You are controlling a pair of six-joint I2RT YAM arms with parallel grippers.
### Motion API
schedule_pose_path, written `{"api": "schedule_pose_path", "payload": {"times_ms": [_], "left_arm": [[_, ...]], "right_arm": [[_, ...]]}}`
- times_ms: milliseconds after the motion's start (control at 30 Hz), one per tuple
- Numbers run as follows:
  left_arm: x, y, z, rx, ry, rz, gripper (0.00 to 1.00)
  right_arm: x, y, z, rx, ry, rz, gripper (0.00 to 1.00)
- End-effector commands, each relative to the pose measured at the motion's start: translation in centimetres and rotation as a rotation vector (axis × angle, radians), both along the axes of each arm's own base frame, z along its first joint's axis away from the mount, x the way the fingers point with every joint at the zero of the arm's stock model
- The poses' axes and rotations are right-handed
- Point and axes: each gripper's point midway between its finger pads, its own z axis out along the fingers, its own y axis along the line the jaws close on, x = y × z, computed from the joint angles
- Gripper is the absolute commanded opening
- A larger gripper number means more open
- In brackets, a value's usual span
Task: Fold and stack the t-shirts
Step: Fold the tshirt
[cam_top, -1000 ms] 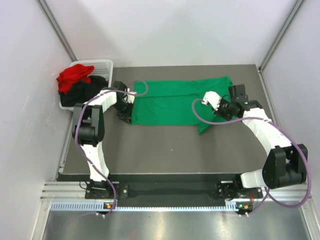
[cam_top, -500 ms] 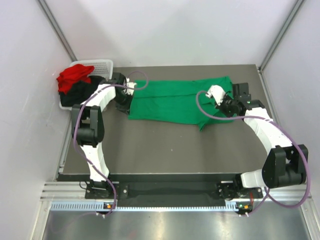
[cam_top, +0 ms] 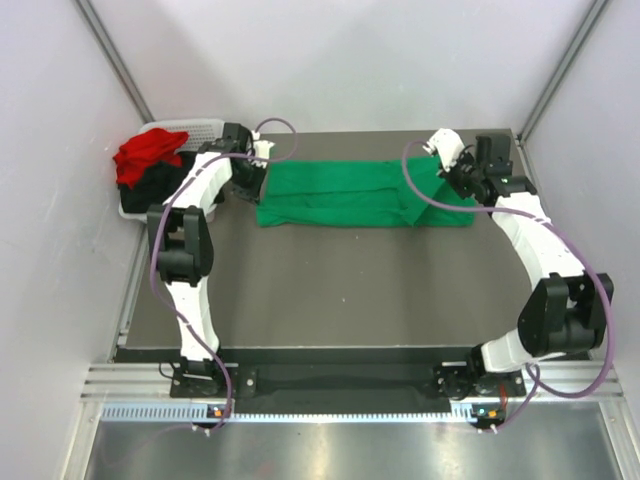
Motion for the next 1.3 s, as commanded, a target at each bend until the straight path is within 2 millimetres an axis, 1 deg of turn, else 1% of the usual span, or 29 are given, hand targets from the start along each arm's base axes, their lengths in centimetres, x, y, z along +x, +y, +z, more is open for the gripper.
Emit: {"api": "schedule_pose_path", "payload": {"times_ms": [0, 33, 67, 100, 133, 167, 200, 233, 267, 300, 333, 400, 433, 467, 533, 567, 600, 633, 667, 700, 767, 800, 867, 900, 933, 967, 1000, 1200, 1267], "left_arm": [[1.9, 0.2, 0.1, 0.024, -0.027, -0.016, 0.00], [2.8, 0.2, 0.6, 0.027, -0.050, -0.018, 0.00], [3.1, 0.2, -0.3, 0.032, -0.035, -0.016, 0.00], [3.4, 0.2, -0.4, 0.033, -0.034, -0.019, 0.00], [4.2, 0.1, 0.0, 0.032, -0.052, -0.020, 0.00], [4.4, 0.0, -0.7, 0.032, -0.043, -0.021, 0.00], [4.8, -0.1, -0.8, 0.029, -0.051, -0.022, 0.00], [5.3, -0.2, -0.6, 0.022, -0.063, -0.019, 0.00], [5.7, -0.3, -1.0, 0.021, -0.061, -0.020, 0.00], [5.8, -0.4, -1.0, 0.016, -0.064, -0.022, 0.00], [6.3, -0.5, -0.7, 0.012, -0.077, -0.020, 0.00], [6.7, -0.7, -0.9, 0.008, -0.081, -0.021, 0.00], [6.9, -0.7, -0.8, 0.008, -0.087, -0.021, 0.00], [7.1, -0.7, -0.9, 0.007, -0.090, -0.020, 0.00], [7.4, -0.9, -0.6, 0.000, -0.101, -0.019, 0.00], [7.5, -1.0, -0.9, -0.001, -0.096, -0.021, 0.00], [7.6, -1.0, -1.0, 0.000, -0.096, -0.021, 0.00], [7.9, -1.2, -0.6, 0.001, -0.109, -0.026, 0.00], [8.0, -1.4, -1.0, 0.003, -0.106, -0.029, 0.00], [8.2, -1.6, -0.9, 0.005, -0.112, -0.034, 0.00], [8.3, -2.0, -1.0, 0.007, -0.115, -0.040, 0.00], [8.5, -2.1, -1.0, 0.010, -0.120, -0.043, 0.00], [8.5, -2.3, -1.3, 0.014, -0.116, -0.044, 0.00], [8.6, -2.2, -1.4, 0.017, -0.118, -0.044, 0.00], [8.8, -2.3, -1.4, 0.020, -0.123, -0.042, 0.00], [8.8, -2.2, -1.8, 0.023, -0.115, -0.041, 0.00], [8.9, -2.3, -1.8, 0.025, -0.120, -0.041, 0.00], [10.1, -1.8, -1.5, 0.052, -0.157, -0.020, 0.00], [10.4, -1.8, -1.3, 0.055, -0.168, -0.015, 0.00]], "right_arm": [[2.8, -0.8, 2.3, 0.014, -0.084, -0.056, 0.00], [3.4, -0.7, 1.8, 0.014, -0.078, -0.061, 0.00], [3.9, -0.8, 2.1, 0.019, -0.085, -0.072, 0.00], [4.5, -0.9, 1.5, 0.017, -0.074, -0.084, 0.00], [5.0, -1.0, 1.4, 0.018, -0.078, -0.092, 0.00], [5.6, -0.9, 1.9, 0.026, -0.090, -0.098, 0.00], [6.0, -1.1, 1.3, 0.023, -0.076, -0.106, 0.00], [6.4, -1.1, 1.3, 0.026, -0.078, -0.110, 0.00], [6.8, -1.1, 1.5, 0.029, -0.085, -0.115, 0.00], [7.0, -1.2, 1.4, 0.027, -0.086, -0.119, 0.00], [7.4, -1.2, 1.0, 0.025, -0.080, -0.122, 0.00], [8.1, -1.3, 1.3, 0.022, -0.093, -0.128, 0.00], [8.4, -1.3, 1.0, 0.021, -0.088, -0.130, 0.00], [8.8, -1.4, 1.3, 0.020, -0.099, -0.134, 0.00], [9.4, -1.4, 1.0, 0.020, -0.096, -0.137, 0.00], [9.7, -1.4, 1.3, 0.022, -0.105, -0.139, 0.00], [10.0, -1.3, 0.8, 0.023, -0.094, -0.140, 0.00], [10.3, -1.3, 0.8, 0.025, -0.095, -0.140, 0.00], [10.5, -1.4, 1.0, 0.024, -0.100, -0.141, 0.00], [10.9, -1.3, 0.5, 0.022, -0.094, -0.141, 0.00], [11.4, -1.3, 0.7, 0.021, -0.103, -0.142, 0.00], [11.8, -1.3, 0.2, 0.018, -0.098, -0.145, 0.00], [12.4, -1.3, 0.3, 0.021, -0.106, -0.148, 0.00], [12.7, -1.3, -0.3, 0.019, -0.096, -0.149, 0.00], [12.8, -1.3, -0.5, 0.019, -0.093, -0.148, 0.00], [13.1, -1.3, -0.4, 0.023, -0.096, -0.152, 0.00], [13.3, -1.2, -0.9, 0.022, -0.087, -0.151, 0.00], [14.2, -1.4, -1.1, 0.017, -0.097, -0.161, 0.00], [14.4, -1.4, -0.8, 0.016, -0.107, -0.161, 0.00]]}}
